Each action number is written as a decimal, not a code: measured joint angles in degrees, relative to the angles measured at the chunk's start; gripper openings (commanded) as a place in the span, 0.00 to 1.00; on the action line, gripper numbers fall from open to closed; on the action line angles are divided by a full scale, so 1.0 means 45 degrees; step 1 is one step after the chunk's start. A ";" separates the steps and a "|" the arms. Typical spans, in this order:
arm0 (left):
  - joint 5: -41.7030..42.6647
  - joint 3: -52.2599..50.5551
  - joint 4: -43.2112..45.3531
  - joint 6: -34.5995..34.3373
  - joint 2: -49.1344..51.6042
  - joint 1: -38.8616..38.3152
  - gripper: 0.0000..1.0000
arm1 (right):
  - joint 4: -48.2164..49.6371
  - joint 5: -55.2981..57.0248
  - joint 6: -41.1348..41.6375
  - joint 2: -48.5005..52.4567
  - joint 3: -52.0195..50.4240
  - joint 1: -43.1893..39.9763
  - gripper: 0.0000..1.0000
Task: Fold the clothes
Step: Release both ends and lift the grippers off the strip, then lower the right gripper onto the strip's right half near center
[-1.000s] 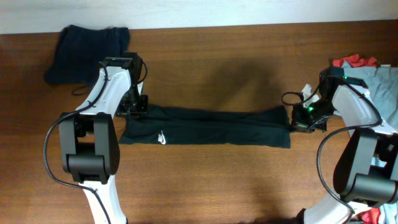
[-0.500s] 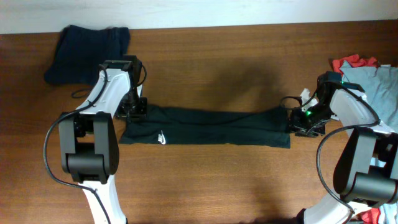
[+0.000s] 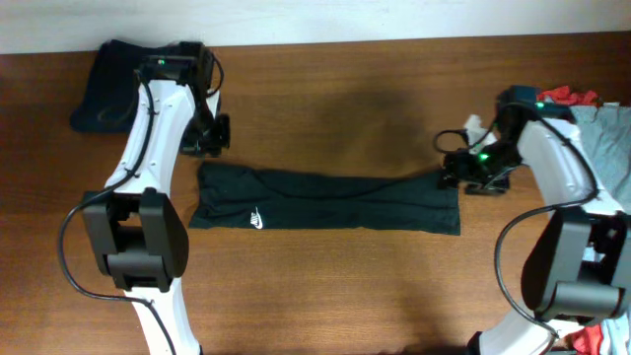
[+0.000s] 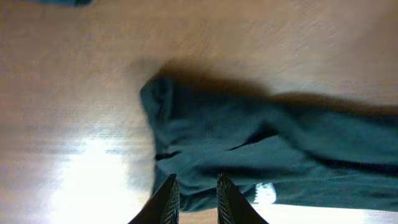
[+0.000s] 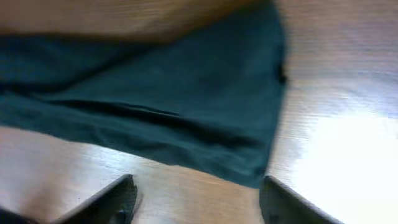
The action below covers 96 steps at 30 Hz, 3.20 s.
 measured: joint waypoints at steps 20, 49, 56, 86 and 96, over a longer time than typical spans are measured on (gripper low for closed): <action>0.2327 -0.3050 0.3167 -0.0044 -0.0010 0.0000 0.04 | 0.3351 -0.0374 -0.2424 0.1379 -0.0291 0.4347 0.04; 0.2361 -0.3730 0.4260 -0.0044 -0.0010 -0.0243 0.05 | 0.0962 -0.0976 -0.3609 0.2628 -0.0301 0.5620 0.06; 0.2361 -0.3730 0.4265 -0.0044 -0.0010 -0.0243 0.05 | 0.0189 -0.0981 -0.3541 0.2628 -0.0301 0.5620 0.04; 0.2356 -0.3730 0.4265 -0.0044 -0.0010 -0.0243 0.06 | 0.1860 0.1729 -0.1141 0.2025 -0.0685 0.4828 0.04; 0.2263 -0.3735 0.4260 -0.0044 -0.0010 -0.0243 0.06 | 0.0267 0.1763 -0.0923 0.2025 -0.0719 0.4828 0.04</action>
